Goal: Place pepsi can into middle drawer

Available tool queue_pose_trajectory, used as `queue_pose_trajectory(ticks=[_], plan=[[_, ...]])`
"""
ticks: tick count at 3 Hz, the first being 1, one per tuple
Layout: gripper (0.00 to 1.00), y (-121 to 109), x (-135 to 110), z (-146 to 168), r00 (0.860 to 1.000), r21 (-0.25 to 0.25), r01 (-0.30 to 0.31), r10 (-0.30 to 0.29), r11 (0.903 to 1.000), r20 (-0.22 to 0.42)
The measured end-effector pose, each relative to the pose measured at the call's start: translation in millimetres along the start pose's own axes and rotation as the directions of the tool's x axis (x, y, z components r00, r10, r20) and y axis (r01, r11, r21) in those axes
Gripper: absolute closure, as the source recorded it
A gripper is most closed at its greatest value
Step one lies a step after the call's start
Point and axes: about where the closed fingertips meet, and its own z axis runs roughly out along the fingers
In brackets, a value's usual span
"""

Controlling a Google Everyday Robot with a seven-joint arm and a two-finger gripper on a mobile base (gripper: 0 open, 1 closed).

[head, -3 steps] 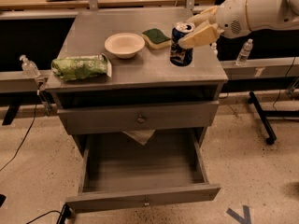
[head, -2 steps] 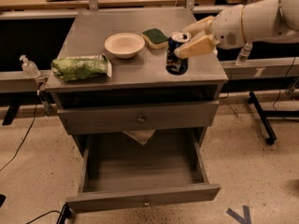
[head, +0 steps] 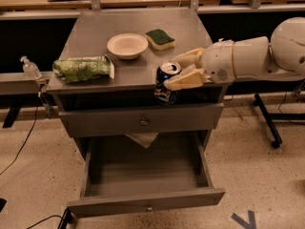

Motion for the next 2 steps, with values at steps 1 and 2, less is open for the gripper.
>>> queue_pose_trajectory(ticks=[1, 2], plan=[[1.0, -1.3, 0.9, 0.6, 1.0, -0.001, -0.001, 0.001, 1.0, -0.004], [1.0, 16.1, 24.5, 24.1, 0.993, -0.121, -0.102, 0.095, 0.9874, -0.064]])
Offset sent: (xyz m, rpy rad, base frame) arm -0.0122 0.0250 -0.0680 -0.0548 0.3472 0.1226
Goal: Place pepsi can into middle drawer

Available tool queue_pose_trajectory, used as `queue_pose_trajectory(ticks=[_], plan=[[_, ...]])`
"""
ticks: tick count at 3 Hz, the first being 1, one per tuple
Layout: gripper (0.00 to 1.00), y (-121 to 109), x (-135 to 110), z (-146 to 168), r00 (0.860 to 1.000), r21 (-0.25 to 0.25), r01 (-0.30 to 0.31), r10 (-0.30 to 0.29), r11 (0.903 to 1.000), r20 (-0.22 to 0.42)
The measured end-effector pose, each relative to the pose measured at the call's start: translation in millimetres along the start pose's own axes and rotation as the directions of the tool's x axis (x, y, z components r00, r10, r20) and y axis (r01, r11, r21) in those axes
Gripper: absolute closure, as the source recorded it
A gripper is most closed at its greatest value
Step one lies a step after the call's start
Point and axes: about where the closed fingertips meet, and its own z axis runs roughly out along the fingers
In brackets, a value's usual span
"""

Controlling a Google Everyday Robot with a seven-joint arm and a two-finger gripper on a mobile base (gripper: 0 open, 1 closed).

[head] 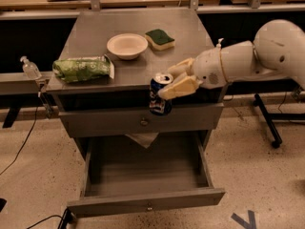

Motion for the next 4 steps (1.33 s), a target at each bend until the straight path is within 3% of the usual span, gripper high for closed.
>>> queue_pose_trajectory(ticks=[1, 2, 3, 4], plan=[[1.0, 34.7, 33.9, 31.6, 0.993, -0.092, -0.083, 0.09, 0.9923, 0.075], [1.0, 67.5, 76.9, 44.9, 0.975, -0.037, -0.098, 0.104, 0.9945, 0.195], [1.0, 86.6, 106.3, 50.0, 0.973, -0.002, -0.111, 0.109, 0.9939, 0.205], [1.0, 86.8, 106.3, 50.3, 0.973, -0.004, -0.113, 0.112, 0.9936, 0.203]])
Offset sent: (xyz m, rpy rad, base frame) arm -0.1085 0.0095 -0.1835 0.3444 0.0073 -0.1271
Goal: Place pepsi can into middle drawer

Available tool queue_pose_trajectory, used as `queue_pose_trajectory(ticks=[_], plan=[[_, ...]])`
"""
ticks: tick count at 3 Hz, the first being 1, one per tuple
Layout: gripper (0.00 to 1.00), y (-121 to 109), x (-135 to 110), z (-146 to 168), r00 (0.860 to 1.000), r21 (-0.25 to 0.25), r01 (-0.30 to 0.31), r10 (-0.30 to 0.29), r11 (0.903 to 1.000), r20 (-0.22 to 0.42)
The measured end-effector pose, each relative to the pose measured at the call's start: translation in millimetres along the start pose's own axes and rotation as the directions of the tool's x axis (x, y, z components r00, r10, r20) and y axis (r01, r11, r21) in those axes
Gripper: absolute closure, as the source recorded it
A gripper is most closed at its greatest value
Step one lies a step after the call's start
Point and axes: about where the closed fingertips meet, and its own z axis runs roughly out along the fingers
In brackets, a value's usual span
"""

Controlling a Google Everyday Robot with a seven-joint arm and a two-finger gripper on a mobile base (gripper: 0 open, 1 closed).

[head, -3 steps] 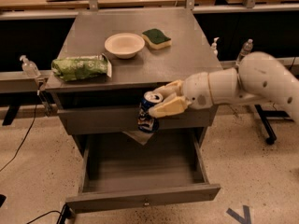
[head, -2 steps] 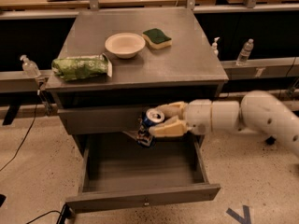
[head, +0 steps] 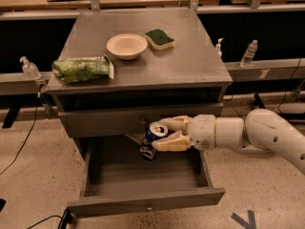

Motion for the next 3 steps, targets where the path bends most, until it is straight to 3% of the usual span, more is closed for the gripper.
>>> queue_pose_trajectory(ticks=[1, 2, 3], plan=[[1.0, -13.8, 30.2, 6.6, 0.999, 0.045, 0.04, -0.039, 0.9982, -0.036], [1.0, -49.8, 104.1, 13.3, 0.987, 0.133, 0.13, -0.116, 0.9825, -0.107], [1.0, -80.7, 170.0, 28.1, 0.977, 0.174, 0.167, -0.139, 0.9705, -0.161]])
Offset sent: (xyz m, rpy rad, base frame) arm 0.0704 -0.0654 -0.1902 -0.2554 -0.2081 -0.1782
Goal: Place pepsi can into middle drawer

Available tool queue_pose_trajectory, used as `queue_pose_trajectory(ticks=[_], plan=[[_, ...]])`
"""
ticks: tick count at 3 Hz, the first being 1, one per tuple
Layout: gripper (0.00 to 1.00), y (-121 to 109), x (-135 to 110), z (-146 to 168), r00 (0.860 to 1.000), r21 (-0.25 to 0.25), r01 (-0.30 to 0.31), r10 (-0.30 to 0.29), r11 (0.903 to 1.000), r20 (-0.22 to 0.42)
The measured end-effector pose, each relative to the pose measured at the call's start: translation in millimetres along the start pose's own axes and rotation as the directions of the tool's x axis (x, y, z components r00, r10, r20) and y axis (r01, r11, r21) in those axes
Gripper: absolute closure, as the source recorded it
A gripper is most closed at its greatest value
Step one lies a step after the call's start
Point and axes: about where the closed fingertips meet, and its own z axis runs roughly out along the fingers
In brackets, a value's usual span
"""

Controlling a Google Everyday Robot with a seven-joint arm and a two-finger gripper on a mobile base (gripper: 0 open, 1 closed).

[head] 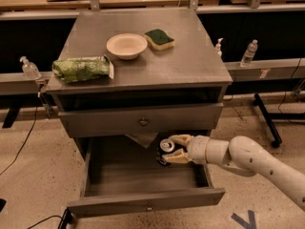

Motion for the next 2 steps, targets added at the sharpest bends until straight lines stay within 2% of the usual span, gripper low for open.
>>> queue_pose_trajectory(ticks=[1, 2], plan=[[1.0, -2.3, 30.7, 20.1, 1.0, -0.005, -0.004, 0.004, 1.0, -0.008], [1.0, 13.9, 53.8, 48.3, 0.999, -0.051, -0.041, 0.041, 0.9978, 0.006]])
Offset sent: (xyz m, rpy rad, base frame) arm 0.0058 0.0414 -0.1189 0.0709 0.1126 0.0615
